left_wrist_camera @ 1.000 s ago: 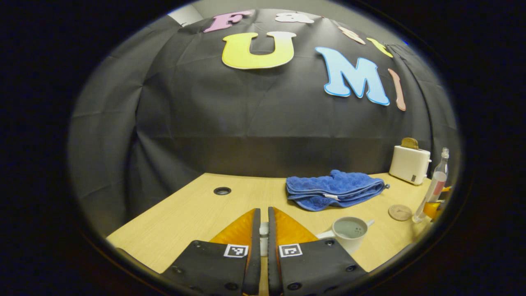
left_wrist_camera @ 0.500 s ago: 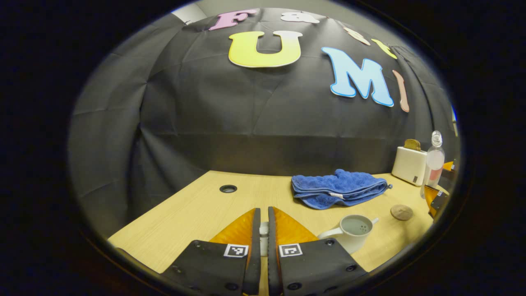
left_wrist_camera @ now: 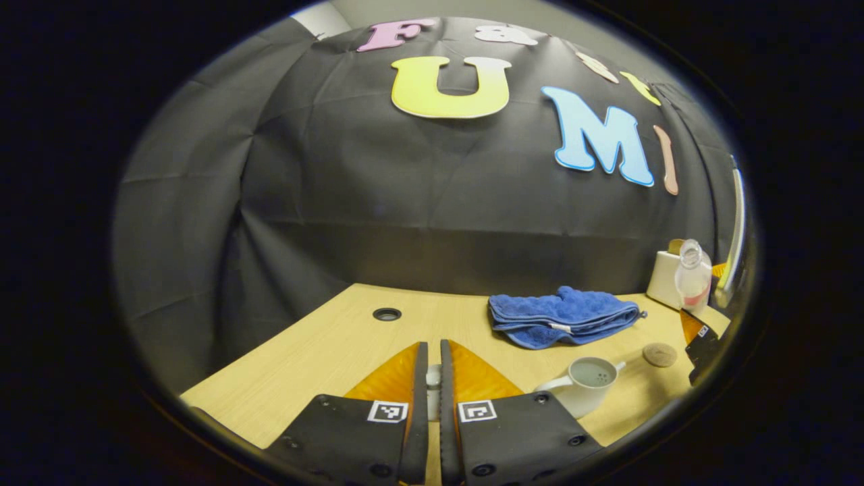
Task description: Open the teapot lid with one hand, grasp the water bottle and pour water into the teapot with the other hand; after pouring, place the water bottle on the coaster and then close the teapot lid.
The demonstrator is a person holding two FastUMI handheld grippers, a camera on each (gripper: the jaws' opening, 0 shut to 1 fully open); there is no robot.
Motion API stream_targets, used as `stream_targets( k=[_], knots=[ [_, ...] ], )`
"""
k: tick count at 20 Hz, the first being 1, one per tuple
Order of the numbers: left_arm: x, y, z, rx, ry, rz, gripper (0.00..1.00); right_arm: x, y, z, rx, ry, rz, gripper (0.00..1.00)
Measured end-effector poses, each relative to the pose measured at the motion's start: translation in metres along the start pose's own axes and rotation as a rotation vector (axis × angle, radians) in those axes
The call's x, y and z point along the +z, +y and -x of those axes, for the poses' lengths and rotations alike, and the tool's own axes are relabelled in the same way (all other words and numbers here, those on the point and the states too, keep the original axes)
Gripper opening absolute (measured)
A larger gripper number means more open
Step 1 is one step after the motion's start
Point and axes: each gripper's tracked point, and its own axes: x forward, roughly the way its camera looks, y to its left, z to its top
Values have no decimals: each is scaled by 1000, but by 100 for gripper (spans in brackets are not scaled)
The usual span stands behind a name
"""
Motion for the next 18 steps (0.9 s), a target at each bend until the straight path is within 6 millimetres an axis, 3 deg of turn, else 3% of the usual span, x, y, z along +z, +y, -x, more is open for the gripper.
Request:
stream_targets(
  k=[9,18],
  knots=[
    [-1,-1,0,-7,9,11,14,25,15,-3,-48,-132,292,77],
    [-1,-2,0,-15,9,19,14,39,16,-11,-99,-203,445,76]
  ],
)
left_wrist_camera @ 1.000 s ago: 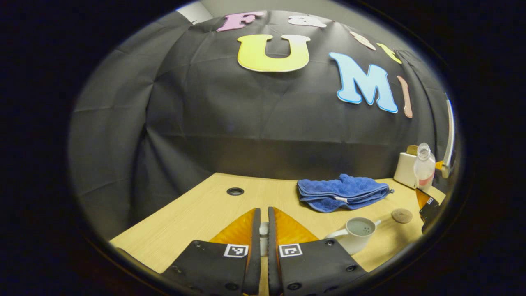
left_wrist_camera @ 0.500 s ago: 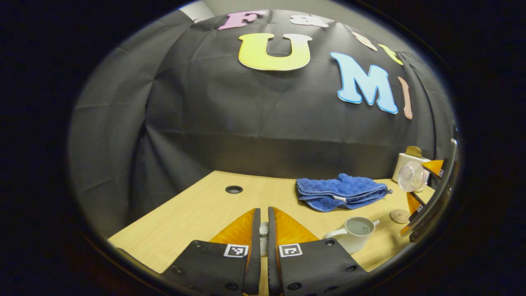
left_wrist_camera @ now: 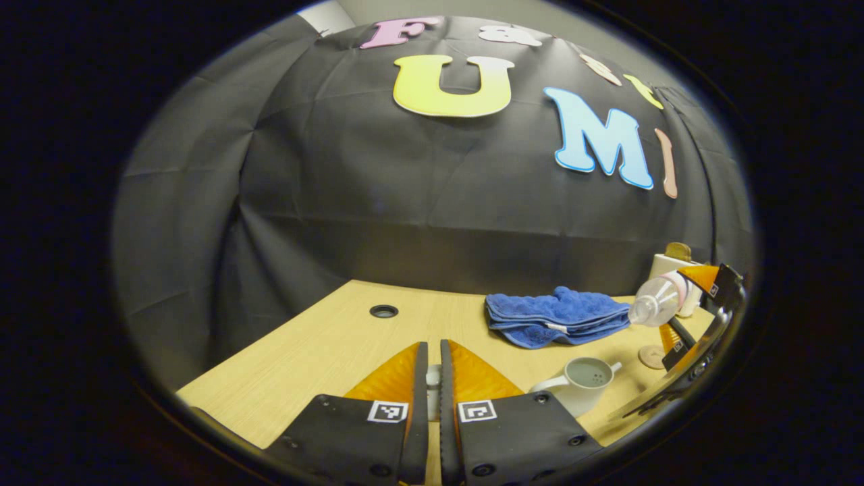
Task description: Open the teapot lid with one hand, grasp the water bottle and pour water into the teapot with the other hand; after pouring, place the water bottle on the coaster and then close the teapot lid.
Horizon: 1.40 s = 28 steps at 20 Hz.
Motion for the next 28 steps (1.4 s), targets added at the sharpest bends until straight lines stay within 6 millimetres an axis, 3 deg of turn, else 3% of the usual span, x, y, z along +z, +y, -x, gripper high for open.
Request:
stream_targets(
  k=[5,15,28],
  knots=[
    [-1,1,-1,1,5,3,14,4,-5,-4,-51,-28,87,77],
    [-4,1,-3,0,13,7,14,8,8,-6,-52,-65,152,77],
    [-6,1,-2,-3,20,4,14,11,-1,-9,-101,-86,189,77]
  ],
)
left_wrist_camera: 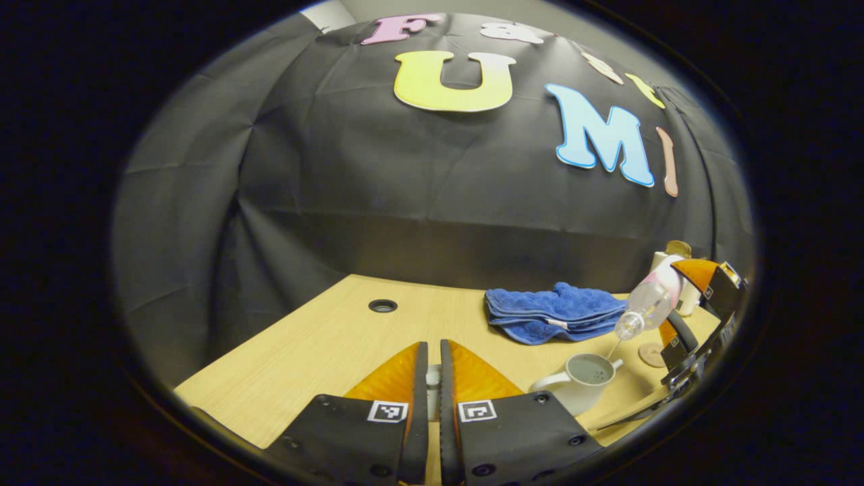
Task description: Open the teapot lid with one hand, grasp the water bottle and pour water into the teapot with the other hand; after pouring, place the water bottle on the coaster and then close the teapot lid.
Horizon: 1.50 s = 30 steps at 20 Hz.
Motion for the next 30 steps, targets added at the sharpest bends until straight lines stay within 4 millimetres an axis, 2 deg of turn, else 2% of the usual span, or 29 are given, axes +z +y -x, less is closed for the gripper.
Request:
stream_targets(
  k=[18,30],
  knots=[
    [0,0,1,-4,3,1,14,4,-14,-2,-64,-33,65,77],
    [-1,-2,2,-10,10,3,14,7,-11,-2,-72,-56,112,77]
  ],
)
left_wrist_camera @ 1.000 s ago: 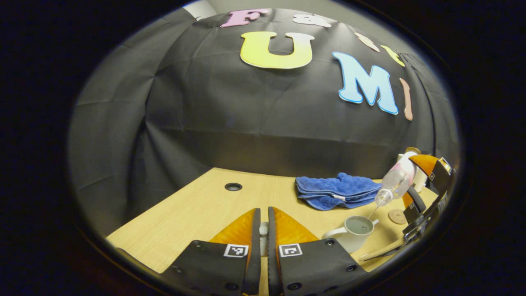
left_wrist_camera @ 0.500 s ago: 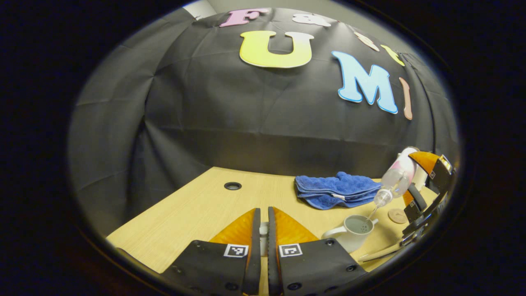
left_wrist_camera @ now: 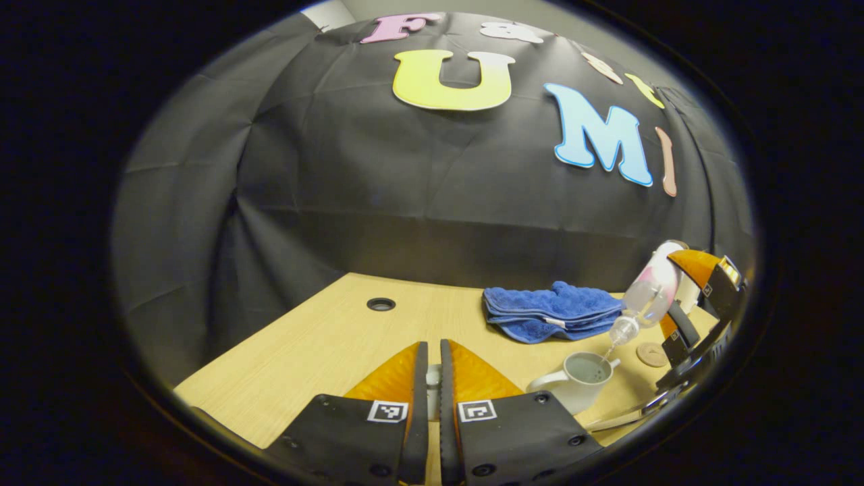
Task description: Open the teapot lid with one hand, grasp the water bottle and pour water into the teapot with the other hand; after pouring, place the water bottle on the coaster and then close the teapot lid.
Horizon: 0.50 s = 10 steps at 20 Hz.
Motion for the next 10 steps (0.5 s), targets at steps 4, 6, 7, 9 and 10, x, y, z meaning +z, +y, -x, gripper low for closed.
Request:
stream_targets(
  k=[4,6,7,9,10],
  knots=[
    [-2,-1,0,-1,4,1,14,4,-2,-2,-10,-17,16,77],
    [-3,-1,0,0,8,0,14,5,-2,-1,-20,-23,31,77],
    [-3,-1,0,-1,10,-1,14,6,-1,-2,-21,-28,40,77],
    [-2,-1,1,-2,10,-1,13,7,-1,-1,-32,-36,59,77],
    [-3,-2,0,-1,10,0,14,7,-1,-3,-34,-38,63,77]
  ],
)
